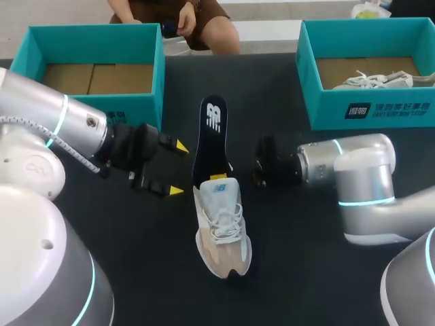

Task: Take the shoe out of the shoebox, open the shoe tongue, remove and reinsert the insole, then place the shoe into the shoebox

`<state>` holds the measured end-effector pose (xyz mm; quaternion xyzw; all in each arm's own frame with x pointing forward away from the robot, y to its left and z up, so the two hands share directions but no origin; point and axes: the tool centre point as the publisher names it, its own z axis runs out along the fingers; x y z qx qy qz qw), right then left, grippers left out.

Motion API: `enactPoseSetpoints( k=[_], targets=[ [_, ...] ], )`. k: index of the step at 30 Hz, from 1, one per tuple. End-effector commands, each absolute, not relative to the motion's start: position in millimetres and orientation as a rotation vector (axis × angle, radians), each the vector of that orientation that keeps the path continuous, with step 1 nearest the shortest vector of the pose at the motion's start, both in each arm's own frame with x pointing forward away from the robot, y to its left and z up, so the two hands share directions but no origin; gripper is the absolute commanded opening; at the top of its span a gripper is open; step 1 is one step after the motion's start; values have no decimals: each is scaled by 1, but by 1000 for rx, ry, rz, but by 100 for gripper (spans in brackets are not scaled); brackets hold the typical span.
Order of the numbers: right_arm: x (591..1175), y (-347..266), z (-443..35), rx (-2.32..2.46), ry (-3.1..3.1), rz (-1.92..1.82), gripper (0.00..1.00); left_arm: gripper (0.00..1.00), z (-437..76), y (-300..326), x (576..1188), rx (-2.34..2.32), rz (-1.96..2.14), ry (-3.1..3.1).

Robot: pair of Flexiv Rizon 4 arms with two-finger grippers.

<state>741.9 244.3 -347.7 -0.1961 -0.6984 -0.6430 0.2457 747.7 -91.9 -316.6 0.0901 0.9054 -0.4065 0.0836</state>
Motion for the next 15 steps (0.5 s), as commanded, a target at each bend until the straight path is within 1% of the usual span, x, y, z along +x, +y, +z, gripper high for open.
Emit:
enactPoseSetpoints(
  k=[1, 12, 13, 15],
  targets=[
    [733, 246, -357, -552, -1902, -1742, 0, 100, -317, -93, 747, 269, -1207, 2705],
    [741, 240, -347, -540, -1937, -1736, 0, 100, -317, -93, 747, 269, -1207, 2705],
    [742, 239, -346, -532, -1942, -1737, 5, 100, -317, -93, 747, 269, -1207, 2705],
    [744, 239, -342, -524, -1957, -1735, 10, 100, -317, -93, 747, 269, -1207, 2705]
  ],
)
